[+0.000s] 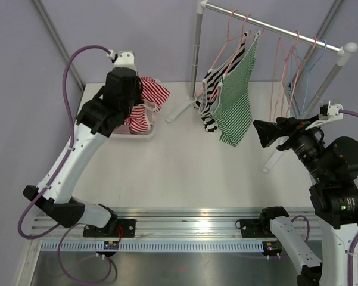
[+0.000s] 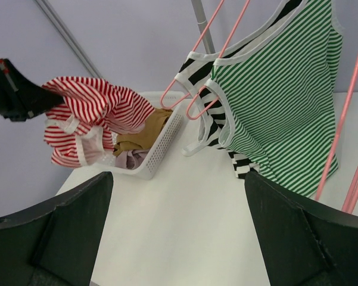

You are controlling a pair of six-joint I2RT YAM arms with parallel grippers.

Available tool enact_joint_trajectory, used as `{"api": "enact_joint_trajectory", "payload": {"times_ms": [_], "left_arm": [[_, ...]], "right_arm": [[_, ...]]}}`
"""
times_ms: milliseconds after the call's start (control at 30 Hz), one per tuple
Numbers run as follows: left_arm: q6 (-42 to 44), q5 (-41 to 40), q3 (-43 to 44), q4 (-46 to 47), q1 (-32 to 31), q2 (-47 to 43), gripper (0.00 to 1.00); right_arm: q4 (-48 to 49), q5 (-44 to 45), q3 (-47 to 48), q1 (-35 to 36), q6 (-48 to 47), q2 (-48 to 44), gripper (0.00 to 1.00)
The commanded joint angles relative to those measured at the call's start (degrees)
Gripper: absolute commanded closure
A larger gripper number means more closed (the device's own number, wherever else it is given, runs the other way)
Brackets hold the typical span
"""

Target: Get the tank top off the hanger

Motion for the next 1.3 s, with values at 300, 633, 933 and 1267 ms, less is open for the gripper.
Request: {"api": "enact_joint_trajectory", "payload": {"times_ms": [300, 633, 933, 1267], "left_arm": [[7.59, 18.82, 31.1, -10.46, 20.49, 25.57, 1.0], [10.49, 25.77, 34.1, -10.19, 25.68, 41.85, 0.49], [6.63, 26.73, 28.57, -8.71, 25.86, 37.74, 0.01], [1.45, 29.46, 18.22, -6.17, 22.87, 13.23, 0.01]], "right_arm": [[1.51, -3.59, 0.92, -0.15, 0.83, -1.1, 0.01], [5.73, -8.41, -0.75, -0.15, 3.03, -0.4, 0.01], [14.52, -14.4, -3.13, -0.15, 7.59, 0.12, 0.0], [18.29, -14.22, 4.17, -0.15, 14.79, 14.0, 0.0]]}}
